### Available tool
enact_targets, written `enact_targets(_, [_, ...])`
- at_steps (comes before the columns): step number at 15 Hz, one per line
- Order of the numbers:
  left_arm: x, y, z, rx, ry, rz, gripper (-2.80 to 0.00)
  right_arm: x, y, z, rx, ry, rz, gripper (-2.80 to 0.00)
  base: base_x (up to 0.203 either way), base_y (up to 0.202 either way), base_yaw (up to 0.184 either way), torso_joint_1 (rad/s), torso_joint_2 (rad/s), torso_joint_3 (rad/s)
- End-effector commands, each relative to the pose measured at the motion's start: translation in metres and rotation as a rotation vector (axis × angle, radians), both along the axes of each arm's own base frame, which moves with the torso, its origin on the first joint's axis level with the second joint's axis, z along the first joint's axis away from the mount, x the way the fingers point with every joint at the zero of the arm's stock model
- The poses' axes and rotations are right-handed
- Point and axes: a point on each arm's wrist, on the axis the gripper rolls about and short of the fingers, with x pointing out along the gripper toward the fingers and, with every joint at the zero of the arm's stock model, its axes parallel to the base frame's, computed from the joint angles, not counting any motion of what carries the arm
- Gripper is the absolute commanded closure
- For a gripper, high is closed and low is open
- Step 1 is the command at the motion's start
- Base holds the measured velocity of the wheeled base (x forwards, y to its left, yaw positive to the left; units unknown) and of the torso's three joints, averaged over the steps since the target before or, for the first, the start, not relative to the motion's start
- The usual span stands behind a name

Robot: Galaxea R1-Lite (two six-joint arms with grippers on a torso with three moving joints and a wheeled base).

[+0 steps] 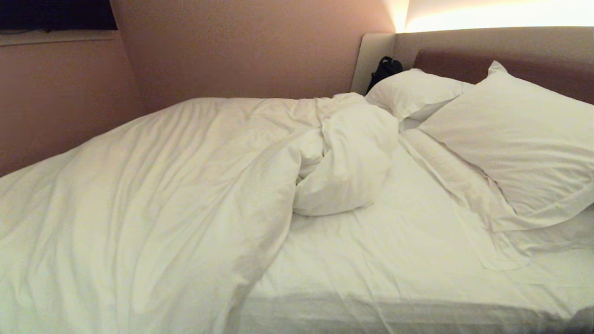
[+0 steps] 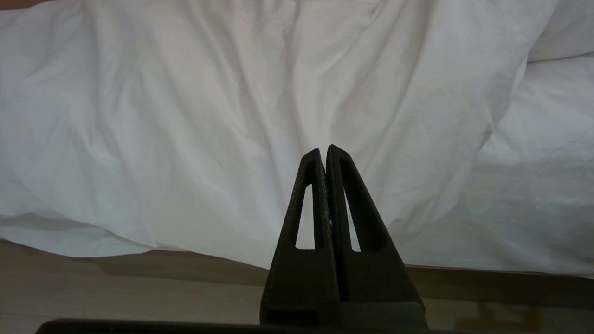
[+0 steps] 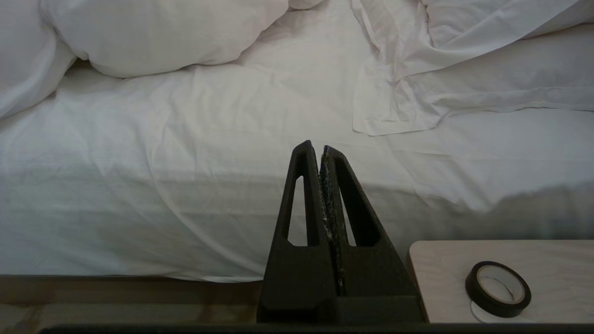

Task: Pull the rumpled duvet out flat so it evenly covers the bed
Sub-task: Flatten the corners of the folded blanket

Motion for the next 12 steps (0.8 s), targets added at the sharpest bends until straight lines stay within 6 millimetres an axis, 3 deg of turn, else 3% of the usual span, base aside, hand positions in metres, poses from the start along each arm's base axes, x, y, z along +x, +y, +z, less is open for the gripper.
enact_targets(1, [-0.0001,0.0,0.0001,0.0,-0.001,0.001,0.0,0.0001,0.0,0.0,0.001,0.001,0.001,0.0,0.0,0.0,0.0,0.0,0.0,0.0])
enact_targets(12, [0.0,0.0,0.0001,-0.001,-0.001,0.001,0.0,0.0001,0.0,0.0,0.001,0.001,0.001,0.0,0.0,0.0,0.0,0.0,0.0,0.0])
